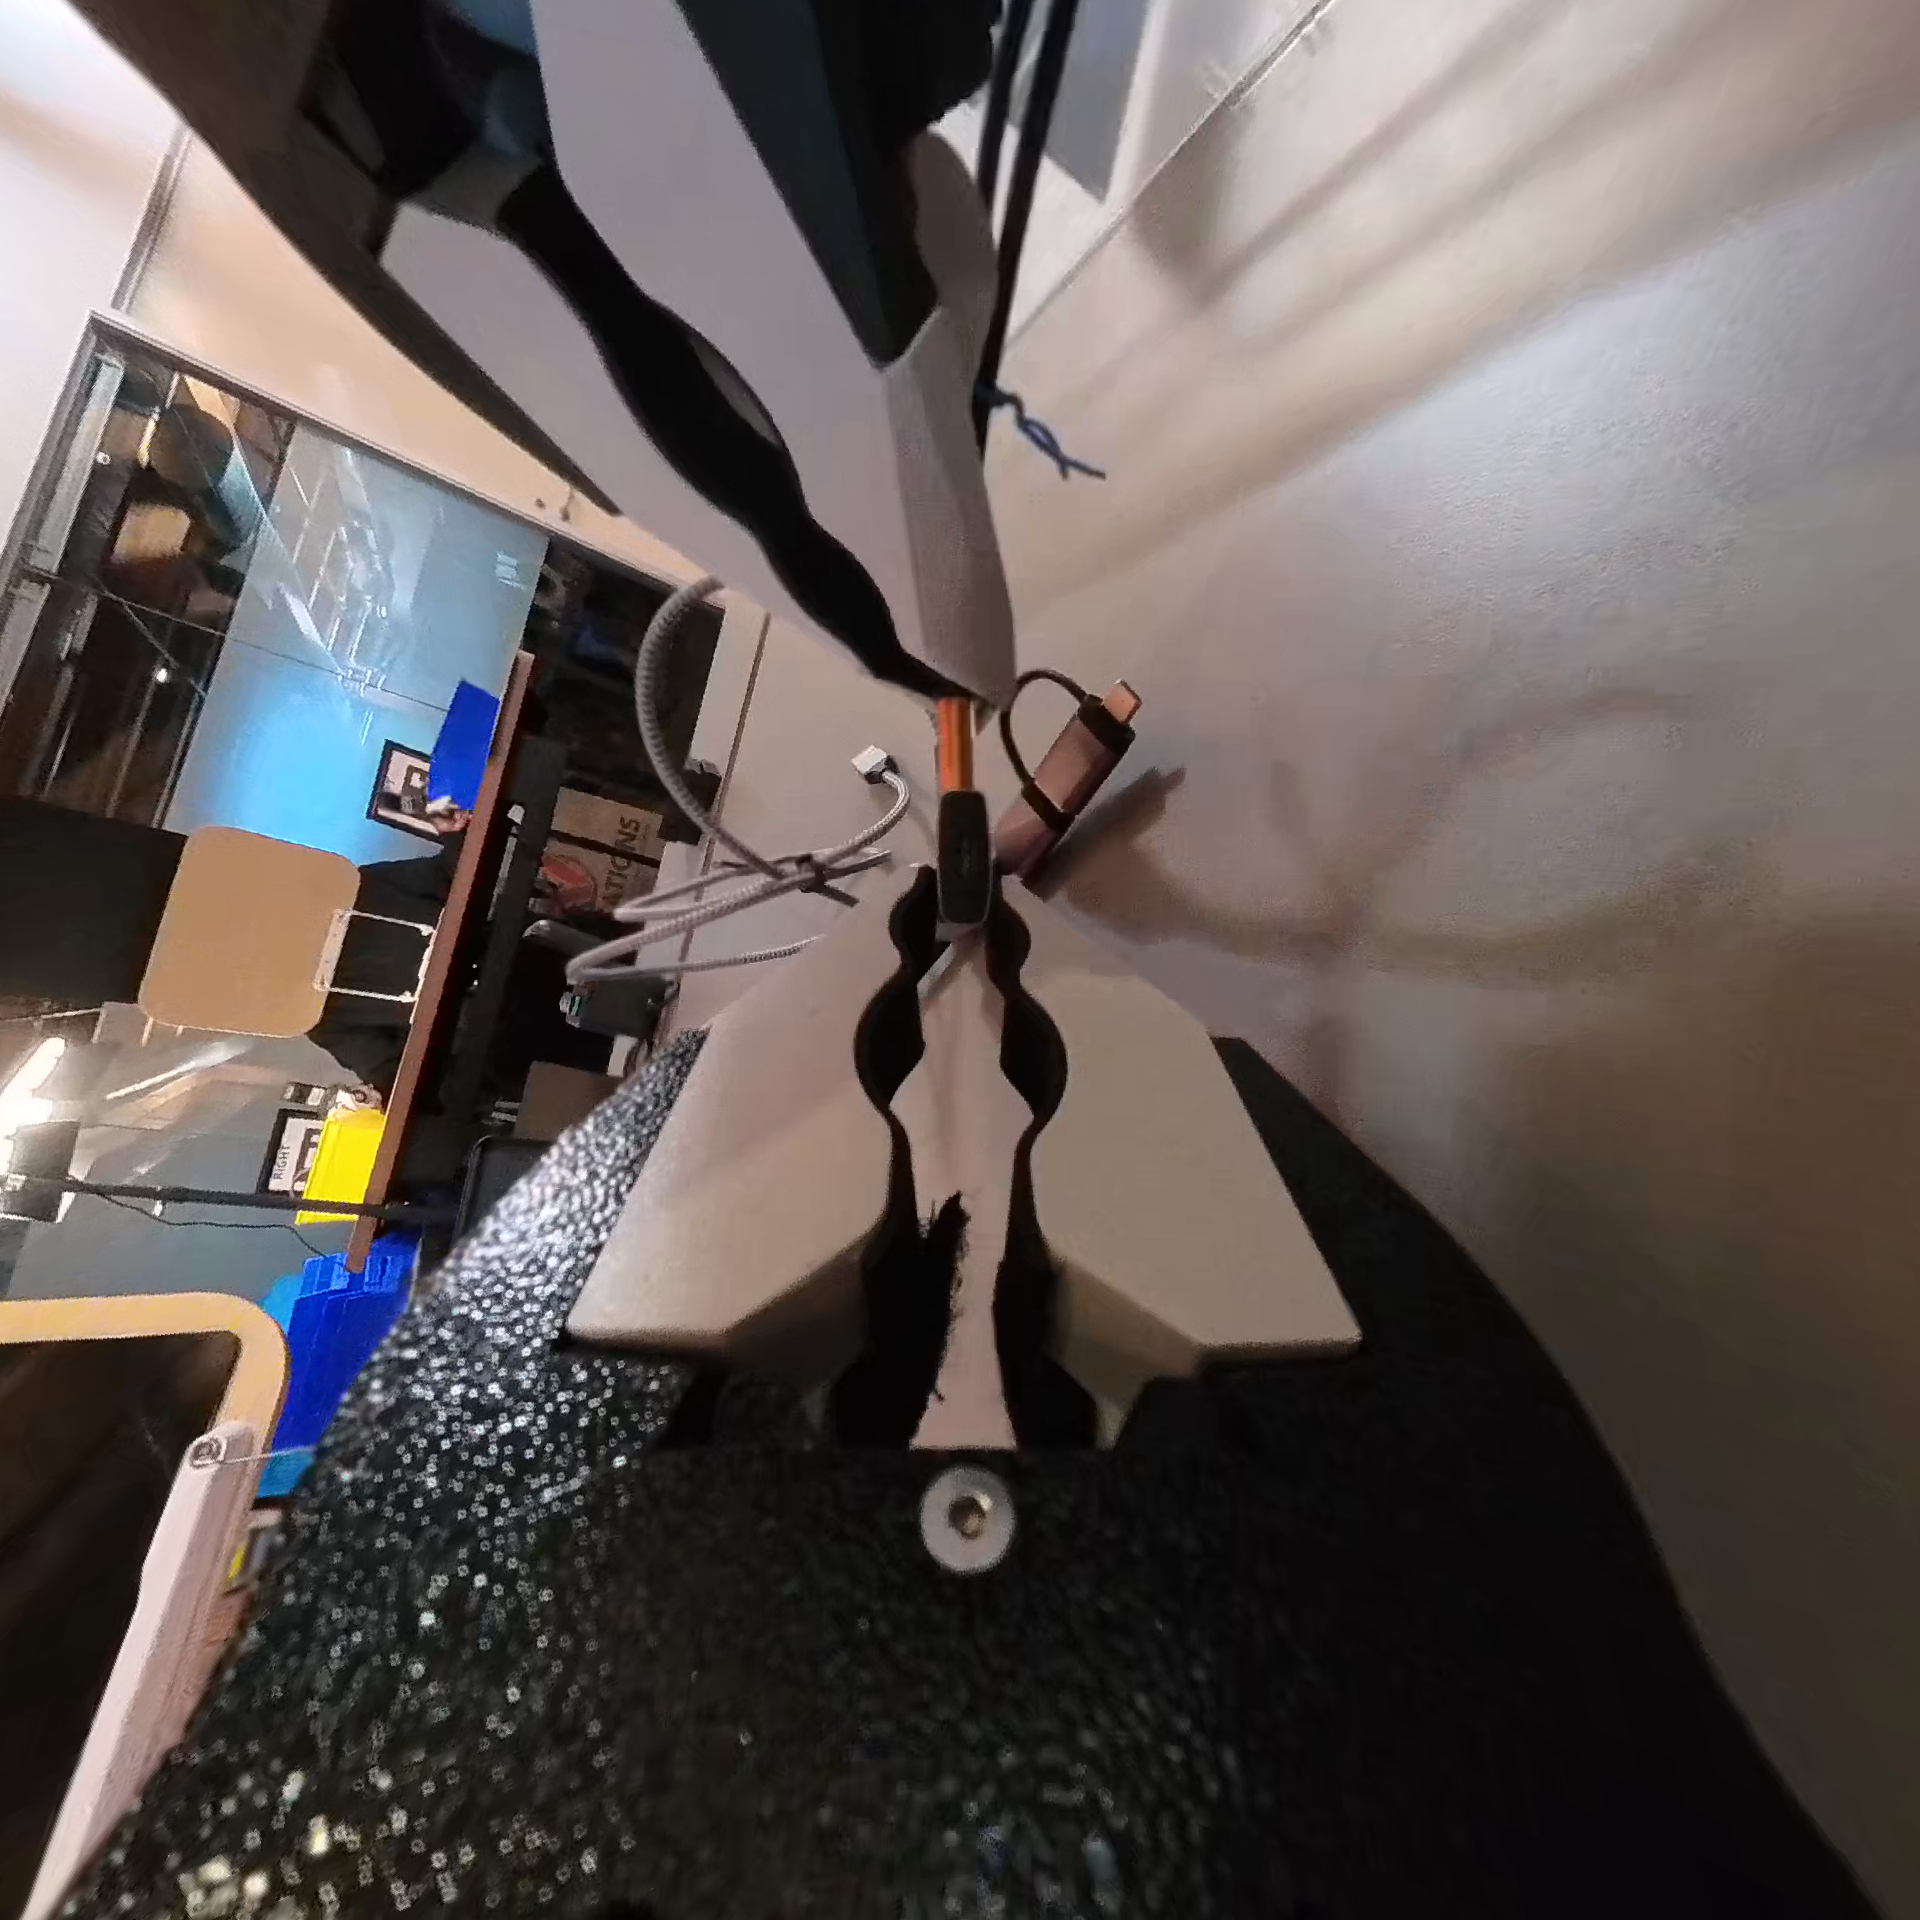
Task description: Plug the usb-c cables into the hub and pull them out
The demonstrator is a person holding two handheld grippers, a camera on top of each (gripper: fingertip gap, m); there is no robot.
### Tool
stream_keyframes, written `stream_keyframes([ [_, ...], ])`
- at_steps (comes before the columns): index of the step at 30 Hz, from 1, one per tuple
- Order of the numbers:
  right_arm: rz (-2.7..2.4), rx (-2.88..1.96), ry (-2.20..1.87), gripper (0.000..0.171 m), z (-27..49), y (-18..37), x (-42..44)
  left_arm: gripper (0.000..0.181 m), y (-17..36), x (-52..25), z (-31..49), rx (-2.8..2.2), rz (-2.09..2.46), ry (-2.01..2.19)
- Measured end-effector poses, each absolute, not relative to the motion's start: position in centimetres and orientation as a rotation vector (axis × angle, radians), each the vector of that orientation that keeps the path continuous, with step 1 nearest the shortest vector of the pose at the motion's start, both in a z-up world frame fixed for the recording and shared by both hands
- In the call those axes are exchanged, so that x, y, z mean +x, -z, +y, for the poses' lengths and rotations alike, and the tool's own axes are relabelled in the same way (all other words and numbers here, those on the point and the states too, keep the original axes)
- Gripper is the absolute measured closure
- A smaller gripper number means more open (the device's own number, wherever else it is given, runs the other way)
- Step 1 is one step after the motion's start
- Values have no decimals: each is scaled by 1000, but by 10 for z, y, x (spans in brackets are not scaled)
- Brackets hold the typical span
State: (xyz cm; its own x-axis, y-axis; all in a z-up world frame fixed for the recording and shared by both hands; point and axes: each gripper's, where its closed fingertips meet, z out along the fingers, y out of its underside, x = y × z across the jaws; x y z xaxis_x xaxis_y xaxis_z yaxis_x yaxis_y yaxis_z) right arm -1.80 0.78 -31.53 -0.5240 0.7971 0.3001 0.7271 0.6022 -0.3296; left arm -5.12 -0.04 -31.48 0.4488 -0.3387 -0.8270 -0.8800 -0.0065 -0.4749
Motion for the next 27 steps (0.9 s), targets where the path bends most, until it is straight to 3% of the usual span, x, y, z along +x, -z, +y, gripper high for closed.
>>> stream_keyframes([
  [1,-2412,-1220,-233,166,8,316,-18,177,315,-51,0,-1582,1089,-599],
  [7,-2289,-1255,-355,165,11,311,-25,177,310,-59,5,-1598,1017,-580],
  [10,-2166,-1235,-436,134,11,293,-26,176,301,-67,9,-1585,954,-637],
  [12,-2128,-1106,-446,124,5,285,-28,174,299,-69,8,-1573,945,-640],
  [19,-2121,-762,-159,127,7,309,-39,174,288,-43,-5,-1412,1020,-485],
  [25,-2126,-588,-225,164,-11,308,-42,175,289,-30,-10,-1383,1050,-397],
  [27,-2125,-611,-230,164,-8,308,-41,172,283,-29,-11,-1378,997,-334],
])
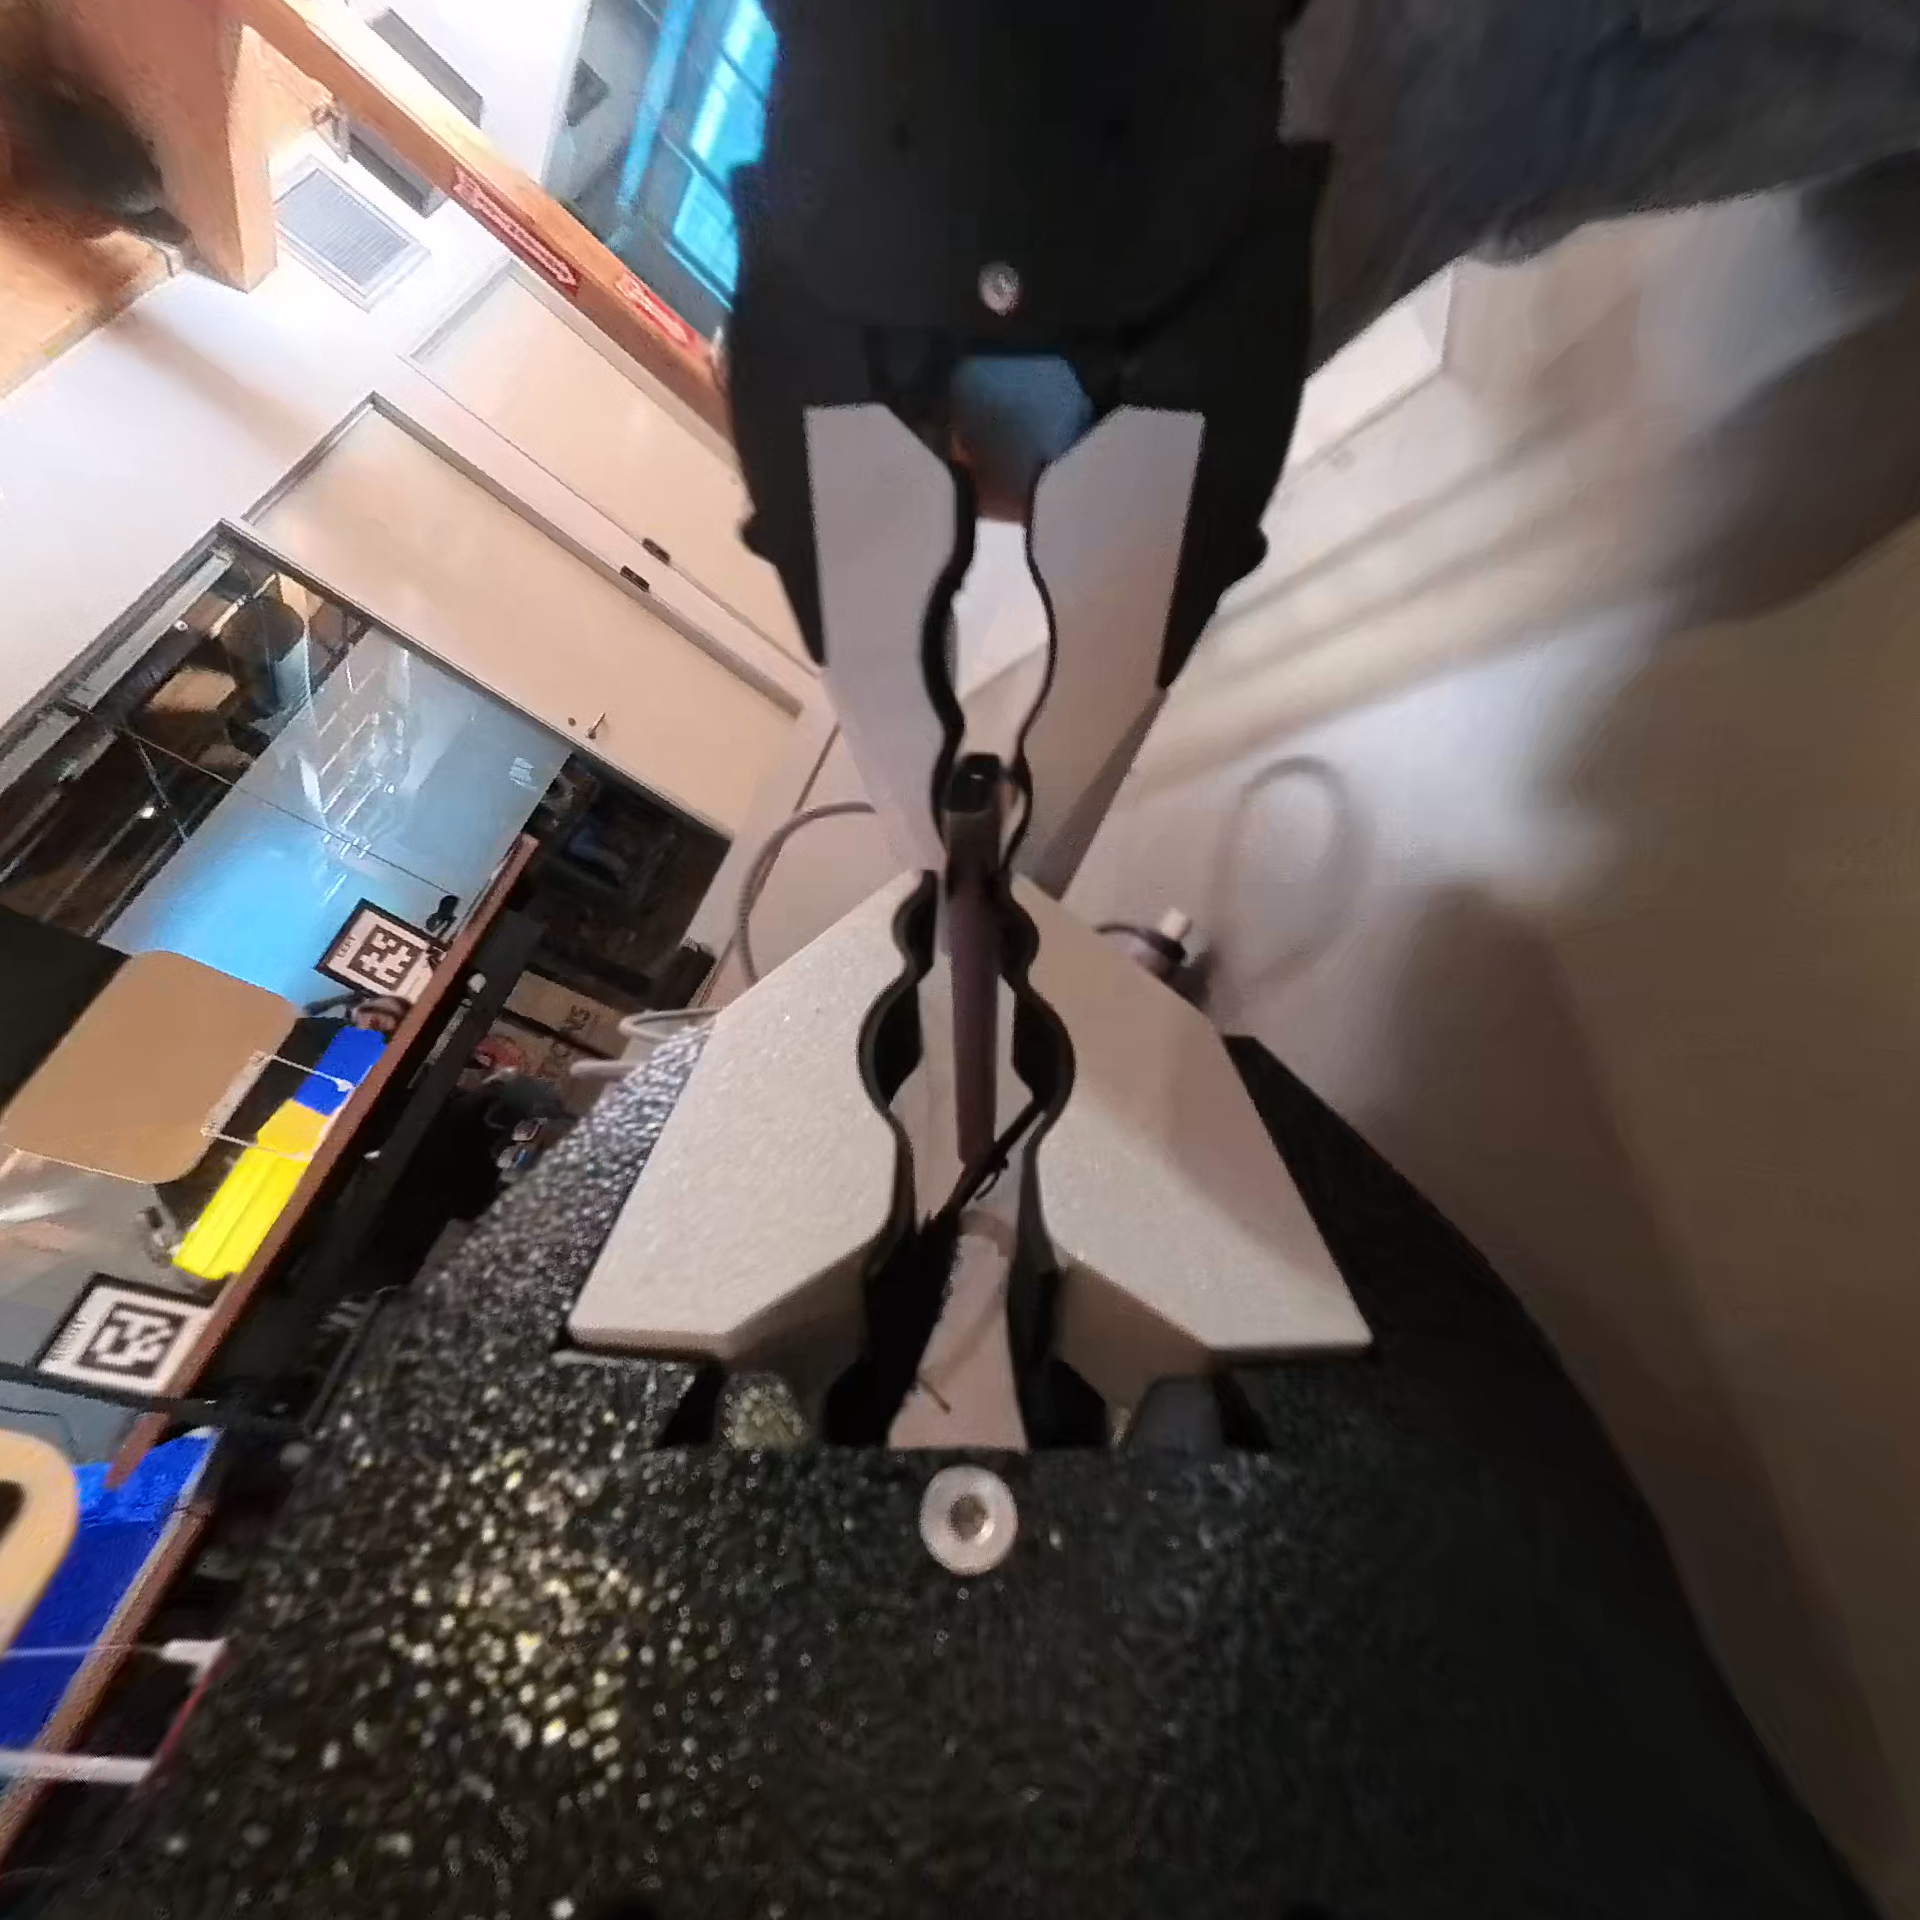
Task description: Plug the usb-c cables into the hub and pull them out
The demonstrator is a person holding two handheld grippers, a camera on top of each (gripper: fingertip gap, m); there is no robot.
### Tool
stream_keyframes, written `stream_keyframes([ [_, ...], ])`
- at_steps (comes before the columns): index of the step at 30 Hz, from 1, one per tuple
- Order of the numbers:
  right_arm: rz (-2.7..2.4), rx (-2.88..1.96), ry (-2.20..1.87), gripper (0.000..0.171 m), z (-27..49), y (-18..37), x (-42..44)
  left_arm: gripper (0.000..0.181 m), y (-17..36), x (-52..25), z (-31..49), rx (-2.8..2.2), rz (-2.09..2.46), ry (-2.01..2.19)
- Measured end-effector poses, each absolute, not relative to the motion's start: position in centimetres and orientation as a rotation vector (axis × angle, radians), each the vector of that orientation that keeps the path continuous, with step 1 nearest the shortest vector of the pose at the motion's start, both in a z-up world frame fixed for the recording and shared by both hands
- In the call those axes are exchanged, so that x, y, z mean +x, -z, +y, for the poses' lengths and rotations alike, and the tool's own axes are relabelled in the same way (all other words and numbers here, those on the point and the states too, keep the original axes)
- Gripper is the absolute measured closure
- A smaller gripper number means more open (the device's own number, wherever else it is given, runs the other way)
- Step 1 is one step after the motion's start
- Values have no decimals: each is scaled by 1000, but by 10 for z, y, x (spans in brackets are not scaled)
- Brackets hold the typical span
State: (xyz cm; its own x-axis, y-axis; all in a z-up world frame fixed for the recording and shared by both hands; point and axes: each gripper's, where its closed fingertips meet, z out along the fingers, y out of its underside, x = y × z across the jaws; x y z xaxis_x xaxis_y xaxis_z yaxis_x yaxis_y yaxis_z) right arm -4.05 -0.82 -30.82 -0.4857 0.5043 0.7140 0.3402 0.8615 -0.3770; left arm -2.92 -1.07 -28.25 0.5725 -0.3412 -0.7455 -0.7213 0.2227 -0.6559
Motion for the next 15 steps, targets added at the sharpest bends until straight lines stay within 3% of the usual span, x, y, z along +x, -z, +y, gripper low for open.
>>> stream_keyframes([
  [3,-2071,-720,-286,165,4,299,-38,132,260,-41,-10,-1323,838,-328],
  [5,-1968,-791,-347,164,17,275,-36,115,254,-53,-7,-1331,762,-350],
  [15,-1539,-827,-362,165,117,61,8,121,265,-66,1,-1421,724,-421],
])
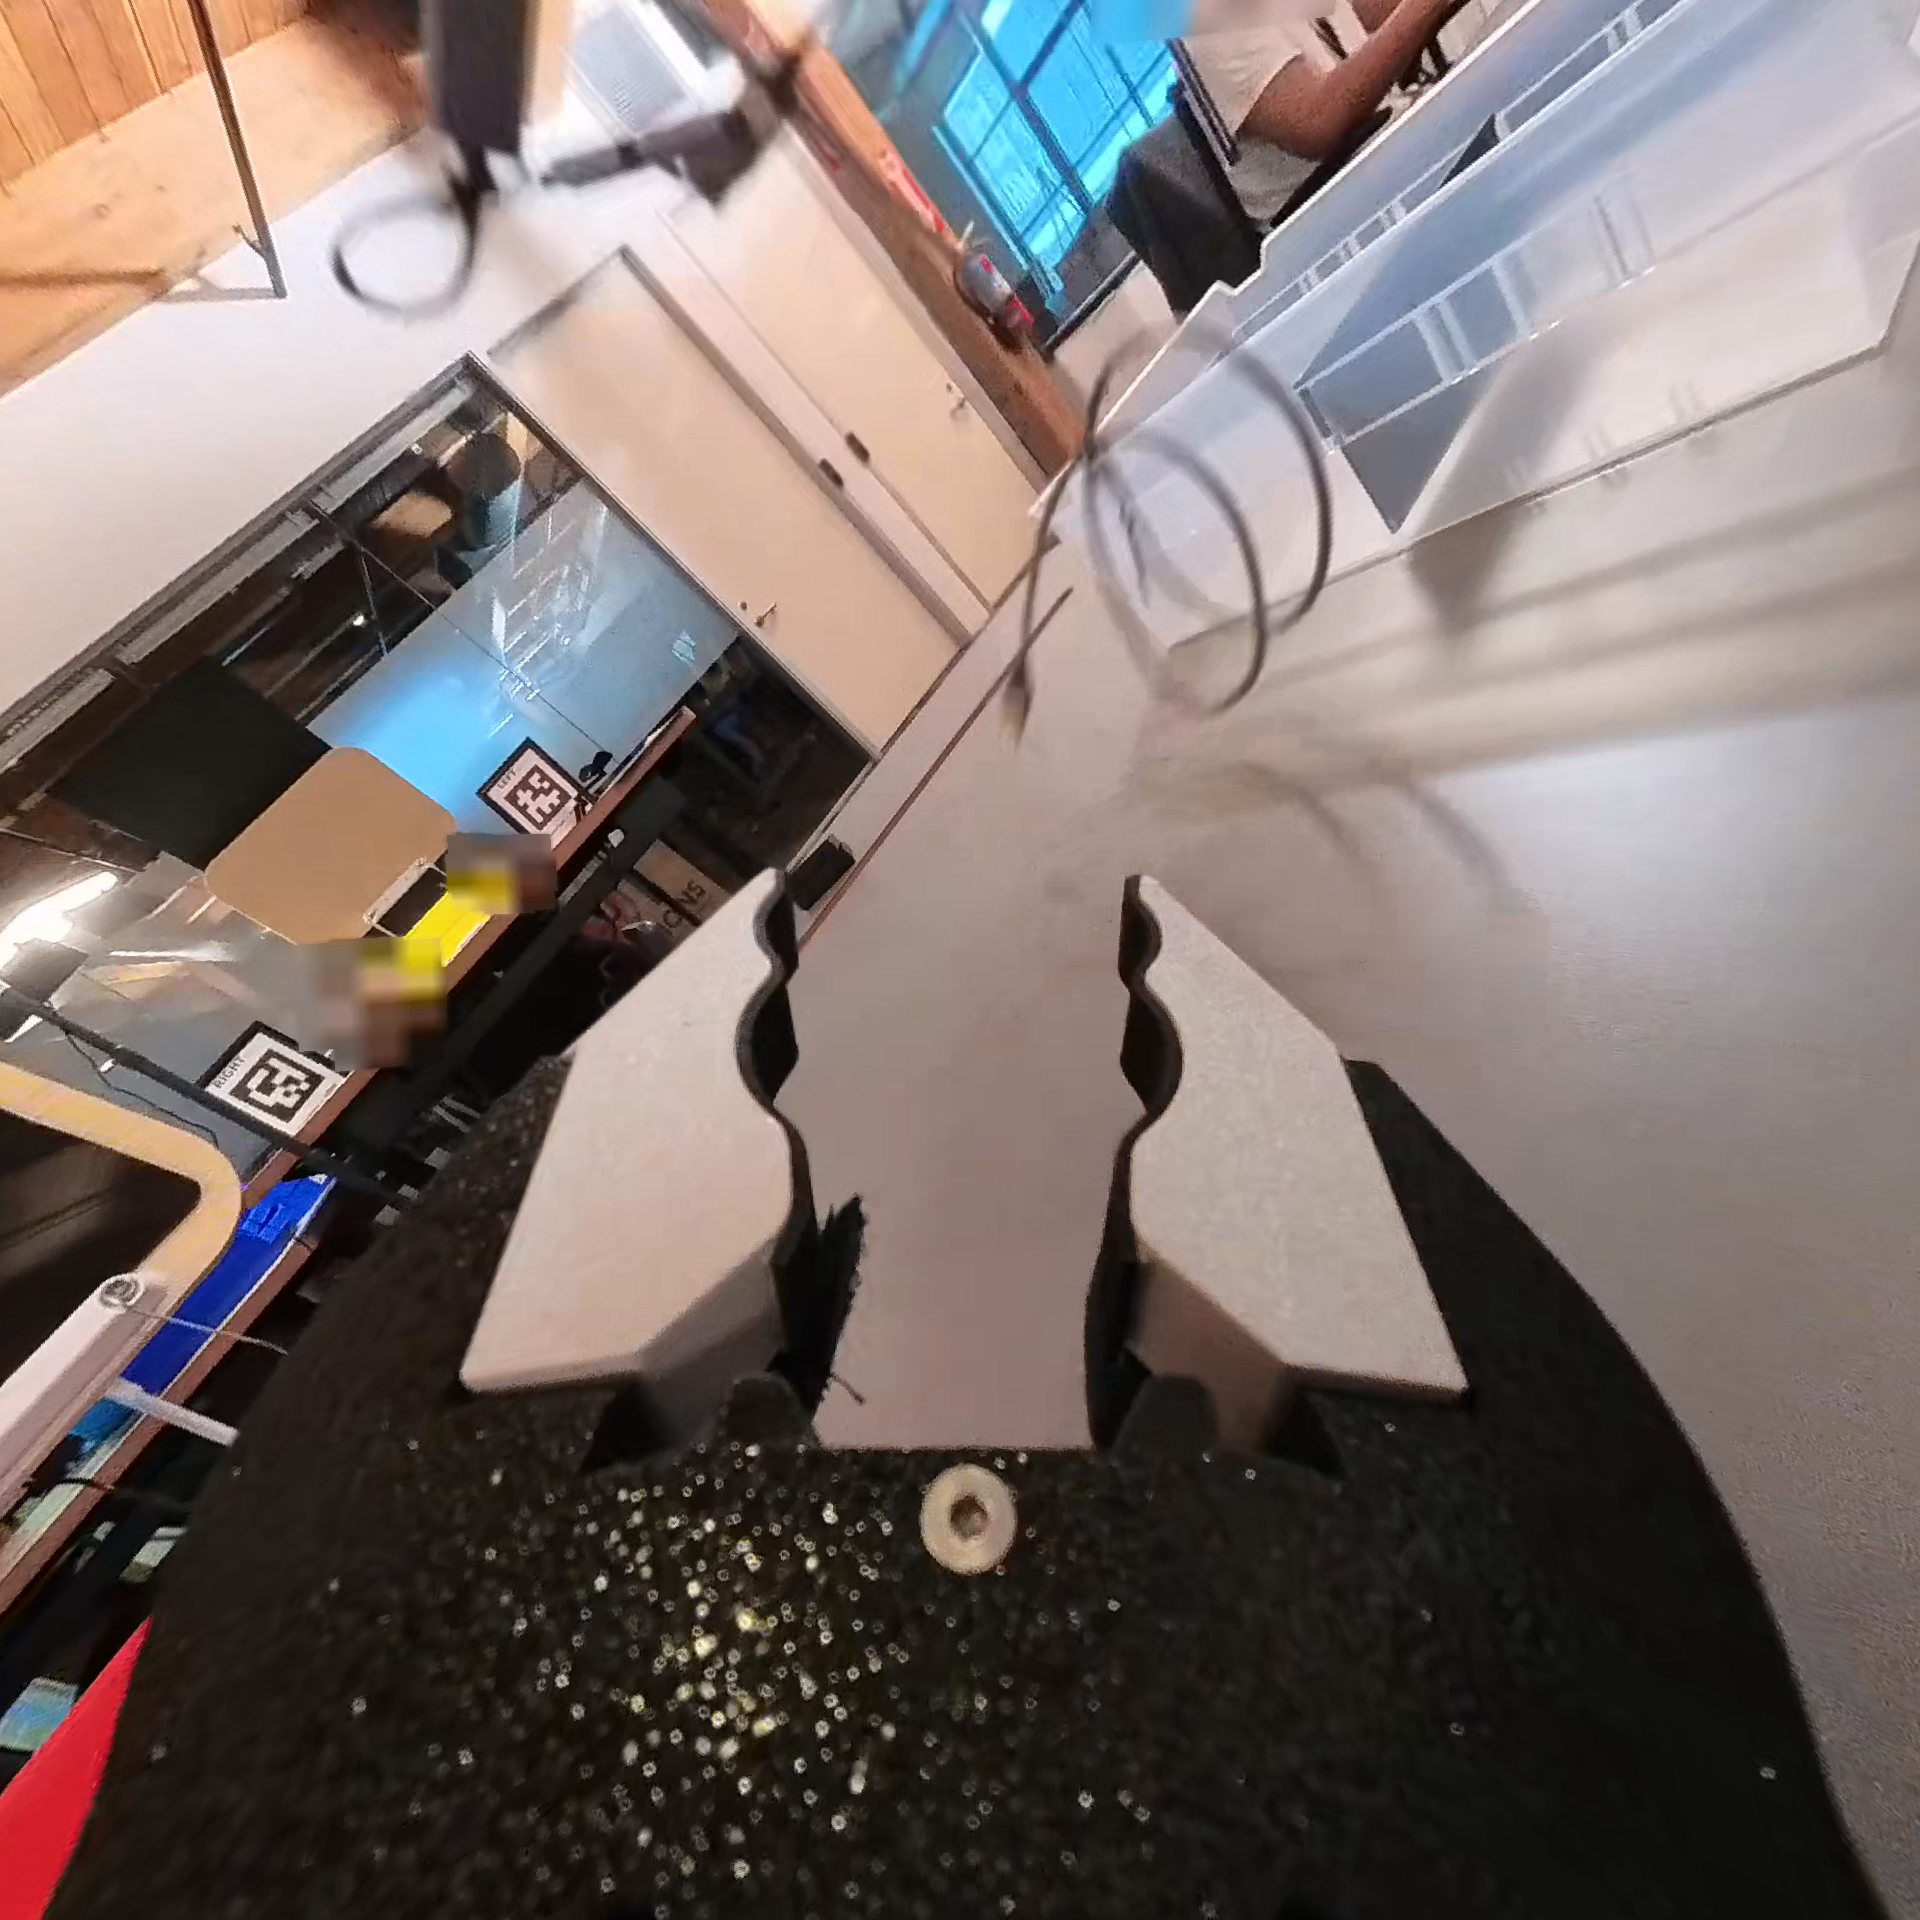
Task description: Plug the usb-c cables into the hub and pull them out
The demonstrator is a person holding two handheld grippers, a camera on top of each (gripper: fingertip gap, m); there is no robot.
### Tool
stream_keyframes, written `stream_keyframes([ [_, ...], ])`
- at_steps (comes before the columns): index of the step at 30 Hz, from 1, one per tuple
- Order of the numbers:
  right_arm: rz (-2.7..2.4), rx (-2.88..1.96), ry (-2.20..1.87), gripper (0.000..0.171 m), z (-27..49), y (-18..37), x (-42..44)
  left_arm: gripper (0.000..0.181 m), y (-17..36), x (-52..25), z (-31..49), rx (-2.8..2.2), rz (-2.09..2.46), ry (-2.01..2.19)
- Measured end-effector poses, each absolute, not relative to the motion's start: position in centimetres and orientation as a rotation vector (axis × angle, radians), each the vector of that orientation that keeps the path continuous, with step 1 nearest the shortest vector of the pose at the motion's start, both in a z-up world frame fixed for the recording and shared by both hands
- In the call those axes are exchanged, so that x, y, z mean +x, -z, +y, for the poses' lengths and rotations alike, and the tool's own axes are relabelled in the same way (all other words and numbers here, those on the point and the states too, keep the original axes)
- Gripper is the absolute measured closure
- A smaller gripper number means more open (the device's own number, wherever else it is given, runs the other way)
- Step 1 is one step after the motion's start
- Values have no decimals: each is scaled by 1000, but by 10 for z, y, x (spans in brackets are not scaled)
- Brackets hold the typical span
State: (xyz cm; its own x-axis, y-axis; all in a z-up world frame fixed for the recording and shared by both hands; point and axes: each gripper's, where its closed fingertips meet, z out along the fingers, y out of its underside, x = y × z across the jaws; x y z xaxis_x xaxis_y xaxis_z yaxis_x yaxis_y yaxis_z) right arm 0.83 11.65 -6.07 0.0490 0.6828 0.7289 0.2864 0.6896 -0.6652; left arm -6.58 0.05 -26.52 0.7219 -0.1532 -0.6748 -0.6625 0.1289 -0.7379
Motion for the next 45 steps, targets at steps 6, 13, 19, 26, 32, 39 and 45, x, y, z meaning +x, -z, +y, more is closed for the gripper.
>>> stream_keyframes([
  [6,-1400,-834,-355,164,159,-36,63,122,265,-65,-3,-1422,707,-374],
  [13,-1275,-866,-296,164,199,-86,115,126,271,-64,-3,-1449,714,-382],
  [19,-1223,-984,-335,164,245,-47,134,127,274,-62,-5,-1457,720,-390],
  [26,-1127,-1086,-469,164,270,14,159,128,275,-62,-10,-1462,713,-383],
  [32,-1184,-1281,-503,164,285,70,168,128,275,-61,-13,-1463,718,-383],
  [39,-1599,-1705,-241,164,303,205,172,130,277,-61,-17,-1470,733,-393],
  [45,-1838,-1875,-404,165,275,225,168,131,278,-62,-19,-1476,741,-402],
])
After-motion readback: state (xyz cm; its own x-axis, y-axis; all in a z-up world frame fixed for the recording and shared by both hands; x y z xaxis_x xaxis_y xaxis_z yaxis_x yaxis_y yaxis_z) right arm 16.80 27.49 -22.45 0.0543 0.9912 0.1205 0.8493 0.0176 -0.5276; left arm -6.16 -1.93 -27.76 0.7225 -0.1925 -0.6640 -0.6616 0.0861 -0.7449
